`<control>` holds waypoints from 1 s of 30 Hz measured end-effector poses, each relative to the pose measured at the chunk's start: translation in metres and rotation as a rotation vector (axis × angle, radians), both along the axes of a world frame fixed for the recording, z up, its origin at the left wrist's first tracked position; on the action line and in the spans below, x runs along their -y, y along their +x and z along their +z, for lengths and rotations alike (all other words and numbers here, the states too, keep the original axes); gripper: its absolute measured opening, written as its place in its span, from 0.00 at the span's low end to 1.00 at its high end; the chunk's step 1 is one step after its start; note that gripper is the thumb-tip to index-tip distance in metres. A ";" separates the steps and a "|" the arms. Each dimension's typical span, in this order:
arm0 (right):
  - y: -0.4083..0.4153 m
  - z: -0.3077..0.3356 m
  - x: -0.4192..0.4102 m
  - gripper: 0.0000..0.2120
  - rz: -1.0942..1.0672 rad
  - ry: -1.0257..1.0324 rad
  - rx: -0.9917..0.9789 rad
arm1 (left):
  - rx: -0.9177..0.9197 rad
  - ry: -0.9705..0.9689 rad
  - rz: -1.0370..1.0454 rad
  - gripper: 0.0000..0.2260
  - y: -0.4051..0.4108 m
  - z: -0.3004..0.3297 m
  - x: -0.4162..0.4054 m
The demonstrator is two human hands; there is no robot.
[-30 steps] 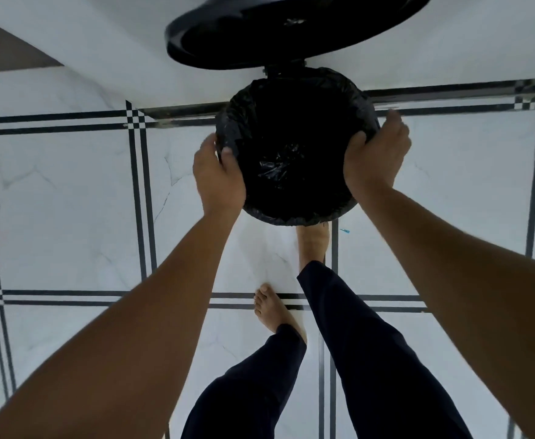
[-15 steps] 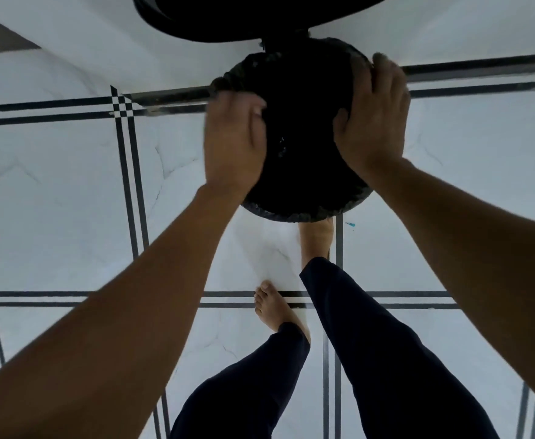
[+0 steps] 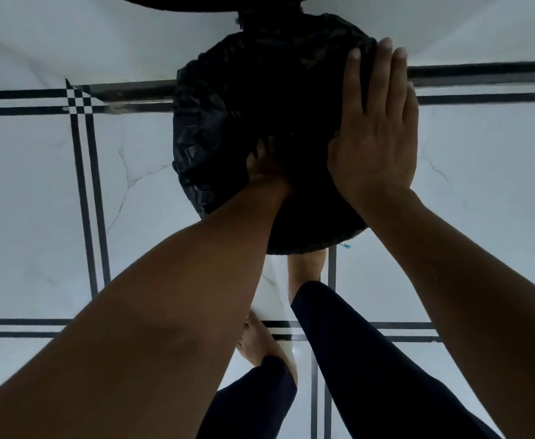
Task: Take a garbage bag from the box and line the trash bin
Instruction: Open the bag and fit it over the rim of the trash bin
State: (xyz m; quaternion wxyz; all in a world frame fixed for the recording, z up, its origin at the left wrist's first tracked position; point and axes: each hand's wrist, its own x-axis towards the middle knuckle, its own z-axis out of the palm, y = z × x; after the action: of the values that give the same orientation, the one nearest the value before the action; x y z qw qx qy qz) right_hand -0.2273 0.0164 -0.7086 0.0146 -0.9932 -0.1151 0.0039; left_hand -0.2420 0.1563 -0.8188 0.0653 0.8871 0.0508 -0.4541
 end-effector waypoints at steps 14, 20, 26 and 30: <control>-0.002 0.021 -0.001 0.34 -0.046 0.158 -0.148 | 0.487 -0.254 0.129 0.14 -0.037 0.114 0.000; -0.007 0.069 -0.005 0.34 -0.301 0.391 -0.220 | 1.043 -0.094 0.399 0.16 -0.059 0.181 -0.041; 0.021 0.059 -0.008 0.24 -0.408 0.613 -0.382 | 0.703 -0.108 0.752 0.20 -0.005 0.179 -0.057; 0.052 0.042 -0.007 0.19 -0.541 0.654 -0.413 | 0.607 -0.262 1.132 0.16 0.019 0.161 -0.077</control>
State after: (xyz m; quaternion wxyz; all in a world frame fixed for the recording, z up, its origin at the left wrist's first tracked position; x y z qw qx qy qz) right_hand -0.1750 0.0234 -0.6669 0.3499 -0.9092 0.1580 0.1609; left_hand -0.2227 0.2331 -0.6577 0.4131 0.7966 0.4337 -0.0814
